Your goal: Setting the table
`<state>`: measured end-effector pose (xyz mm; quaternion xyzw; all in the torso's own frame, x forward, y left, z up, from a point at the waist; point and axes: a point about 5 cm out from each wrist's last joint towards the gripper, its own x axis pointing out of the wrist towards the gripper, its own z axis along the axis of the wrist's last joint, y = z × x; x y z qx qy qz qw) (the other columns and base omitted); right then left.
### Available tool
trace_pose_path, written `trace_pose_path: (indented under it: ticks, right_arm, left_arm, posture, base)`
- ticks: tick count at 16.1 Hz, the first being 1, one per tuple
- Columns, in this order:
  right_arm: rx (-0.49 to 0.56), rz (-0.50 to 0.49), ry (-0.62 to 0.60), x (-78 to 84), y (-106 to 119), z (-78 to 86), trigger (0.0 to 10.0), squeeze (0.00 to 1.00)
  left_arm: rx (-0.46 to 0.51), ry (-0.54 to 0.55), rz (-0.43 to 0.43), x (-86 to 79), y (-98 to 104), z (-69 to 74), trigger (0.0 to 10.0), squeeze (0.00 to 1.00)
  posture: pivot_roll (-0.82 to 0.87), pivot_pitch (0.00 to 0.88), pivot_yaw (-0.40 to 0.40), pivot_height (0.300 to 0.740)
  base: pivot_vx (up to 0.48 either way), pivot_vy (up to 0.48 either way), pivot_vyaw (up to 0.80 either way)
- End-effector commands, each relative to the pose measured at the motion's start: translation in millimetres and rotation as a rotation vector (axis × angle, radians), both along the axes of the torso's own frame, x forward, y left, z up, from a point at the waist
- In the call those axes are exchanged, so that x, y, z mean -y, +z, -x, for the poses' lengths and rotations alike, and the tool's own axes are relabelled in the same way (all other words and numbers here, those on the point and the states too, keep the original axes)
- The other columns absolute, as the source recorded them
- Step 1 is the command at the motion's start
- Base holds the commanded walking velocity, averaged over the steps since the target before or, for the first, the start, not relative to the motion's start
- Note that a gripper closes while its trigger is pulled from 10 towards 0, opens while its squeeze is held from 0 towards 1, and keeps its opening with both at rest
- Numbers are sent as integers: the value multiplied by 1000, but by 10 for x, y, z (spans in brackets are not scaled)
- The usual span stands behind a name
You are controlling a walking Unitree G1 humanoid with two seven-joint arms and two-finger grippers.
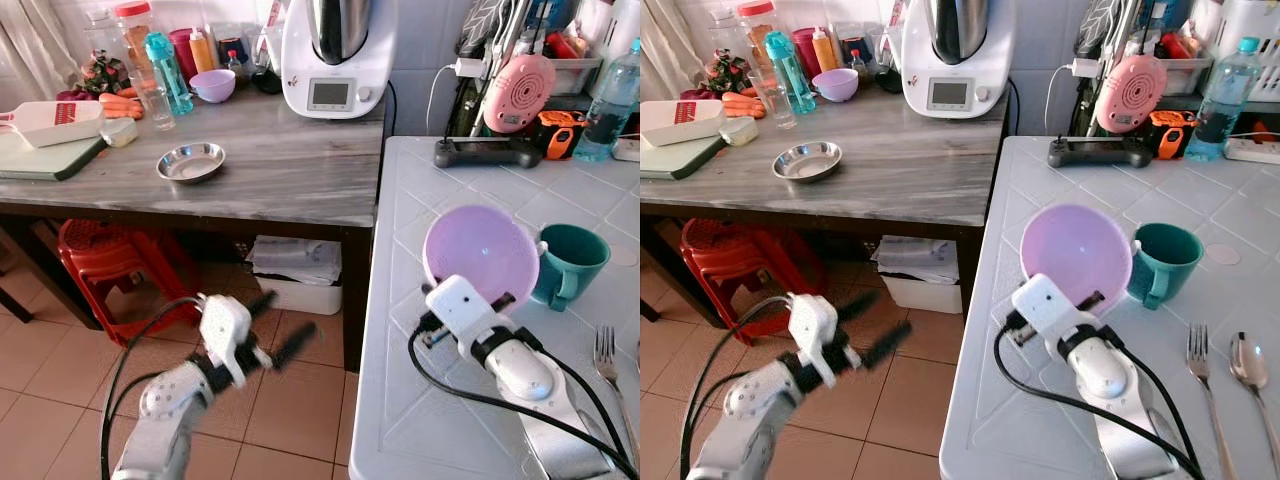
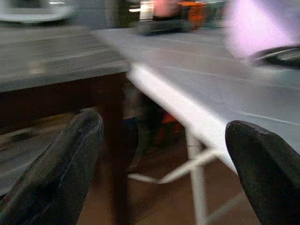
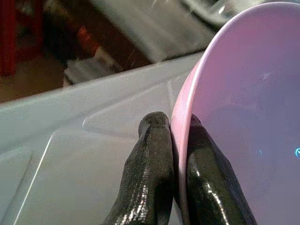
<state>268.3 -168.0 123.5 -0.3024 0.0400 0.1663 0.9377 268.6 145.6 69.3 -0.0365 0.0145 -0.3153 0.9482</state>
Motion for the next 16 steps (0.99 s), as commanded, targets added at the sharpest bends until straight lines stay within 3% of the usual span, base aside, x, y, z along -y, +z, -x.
trace_pose_path:
  ticks: [1,2,4,7,16]
  right_arm:
    - [115,-66,26,-84,233,-28,2627,0]
    - [158,-116,15,-118,306,-34,10000,0]
    - [222,-208,6,-178,412,-21,10000,0]
    - [260,-268,1,-253,453,11,10000,0]
    - [251,-285,-1,-264,404,40,10000,0]
  left_arm:
    - [11,161,-29,-152,60,-141,10000,0]
    - [-12,275,-31,-211,74,-238,10000,0]
    - [-11,360,-26,-246,119,-334,10000,0]
    - [13,346,5,-179,178,-368,10000,0]
    - [22,335,6,-139,195,-363,10000,0]
  posture:
    - [-7,0,88,740]
    - [-8,0,87,740]
    - [-8,0,85,740]
    - [-11,0,85,740]
    - [-12,0,82,740]
  base:
    - [0,0,0]
    - [0,0,0]
    - [0,0,0]
    - [0,0,-208]
    - [0,322,-706]
